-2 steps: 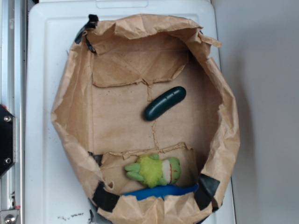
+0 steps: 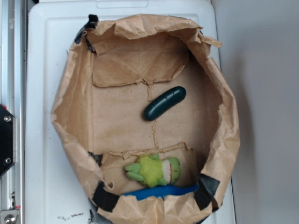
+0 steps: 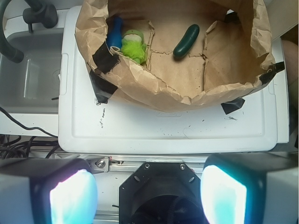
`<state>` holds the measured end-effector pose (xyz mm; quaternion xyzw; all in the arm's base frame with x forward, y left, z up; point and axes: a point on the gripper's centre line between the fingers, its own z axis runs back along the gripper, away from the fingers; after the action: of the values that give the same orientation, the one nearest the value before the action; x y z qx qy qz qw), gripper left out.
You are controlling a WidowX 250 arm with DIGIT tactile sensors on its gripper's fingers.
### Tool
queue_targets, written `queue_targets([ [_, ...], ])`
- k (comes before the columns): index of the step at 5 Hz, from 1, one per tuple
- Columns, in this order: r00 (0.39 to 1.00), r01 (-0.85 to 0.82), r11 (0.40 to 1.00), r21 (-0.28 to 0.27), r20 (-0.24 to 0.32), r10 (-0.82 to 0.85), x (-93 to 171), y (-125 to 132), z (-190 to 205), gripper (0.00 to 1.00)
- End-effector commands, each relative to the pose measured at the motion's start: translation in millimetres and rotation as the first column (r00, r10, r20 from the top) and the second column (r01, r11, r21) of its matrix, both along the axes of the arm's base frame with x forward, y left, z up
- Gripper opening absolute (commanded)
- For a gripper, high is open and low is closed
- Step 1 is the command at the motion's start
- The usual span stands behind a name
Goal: Grab the plastic pickle.
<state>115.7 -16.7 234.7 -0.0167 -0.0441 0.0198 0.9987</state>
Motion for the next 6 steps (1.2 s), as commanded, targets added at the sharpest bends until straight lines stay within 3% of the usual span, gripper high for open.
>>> queue_targets([
  [1,0.993,-0.096,0.993,-0.064,0.058,0.100,-3.7,15.5,12.0,1.00],
  [3,0.988,-0.152,0.987,-0.049,-0.001,0.153,15.7,20.7,-14.4,1.00],
  [6,0.979,-0.202,0.978,-0.046,-0.013,0.202,110.4,23.6,-31.1,1.00],
])
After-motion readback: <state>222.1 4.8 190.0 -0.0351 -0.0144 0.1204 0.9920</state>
